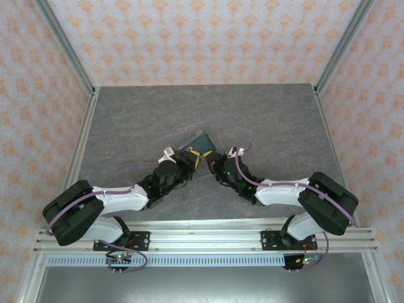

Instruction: Unlock the padlock with the key

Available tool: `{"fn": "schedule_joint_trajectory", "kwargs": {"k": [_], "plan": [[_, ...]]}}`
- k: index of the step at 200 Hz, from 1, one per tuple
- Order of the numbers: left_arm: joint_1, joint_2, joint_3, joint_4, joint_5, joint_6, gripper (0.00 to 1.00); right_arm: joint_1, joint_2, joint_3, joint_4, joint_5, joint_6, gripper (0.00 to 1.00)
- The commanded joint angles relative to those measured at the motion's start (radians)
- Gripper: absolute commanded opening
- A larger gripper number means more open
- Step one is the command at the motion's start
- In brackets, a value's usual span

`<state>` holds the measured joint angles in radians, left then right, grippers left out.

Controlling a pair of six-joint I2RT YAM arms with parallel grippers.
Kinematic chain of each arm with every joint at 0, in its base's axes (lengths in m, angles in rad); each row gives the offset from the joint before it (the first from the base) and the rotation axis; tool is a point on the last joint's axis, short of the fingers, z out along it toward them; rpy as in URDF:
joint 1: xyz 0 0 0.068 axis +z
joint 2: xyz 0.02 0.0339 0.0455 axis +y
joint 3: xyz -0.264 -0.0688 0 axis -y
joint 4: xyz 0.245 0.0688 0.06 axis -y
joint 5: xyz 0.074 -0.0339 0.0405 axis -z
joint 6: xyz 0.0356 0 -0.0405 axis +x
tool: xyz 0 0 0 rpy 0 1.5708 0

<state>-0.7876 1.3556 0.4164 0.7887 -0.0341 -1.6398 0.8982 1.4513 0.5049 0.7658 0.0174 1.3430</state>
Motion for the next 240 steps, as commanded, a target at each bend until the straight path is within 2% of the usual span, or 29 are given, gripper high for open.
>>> {"fn": "schedule_joint_trajectory", "kwargs": {"k": [1, 46, 78, 180, 228, 240], "plan": [[-0.019, -0.042, 0.049, 0.068, 0.04, 0.029, 0.0, 0.038, 0.014, -0.022, 0.072, -0.09, -0.079, 0.0], [-0.018, -0.046, 0.039, 0.061, 0.04, 0.034, 0.0, 0.037, 0.023, -0.068, 0.235, -0.066, -0.241, 0.0], [-0.018, -0.046, 0.039, 0.058, 0.036, 0.036, 0.0, 0.037, 0.05, -0.07, 0.266, -0.071, -0.232, 0.0], [-0.017, -0.095, -0.015, 0.0, 0.016, 0.074, 0.0, 0.036, -0.139, -0.15, 0.112, 0.076, -0.176, 0.0], [0.0, -0.091, -0.011, -0.096, 0.067, 0.156, 0.0, 0.032, -0.144, -0.151, 0.118, 0.056, -0.188, 0.0], [0.017, -0.073, 0.002, -0.114, 0.109, 0.201, 0.0, 0.028, -0.15, -0.167, 0.115, 0.053, -0.19, 0.0]]}}
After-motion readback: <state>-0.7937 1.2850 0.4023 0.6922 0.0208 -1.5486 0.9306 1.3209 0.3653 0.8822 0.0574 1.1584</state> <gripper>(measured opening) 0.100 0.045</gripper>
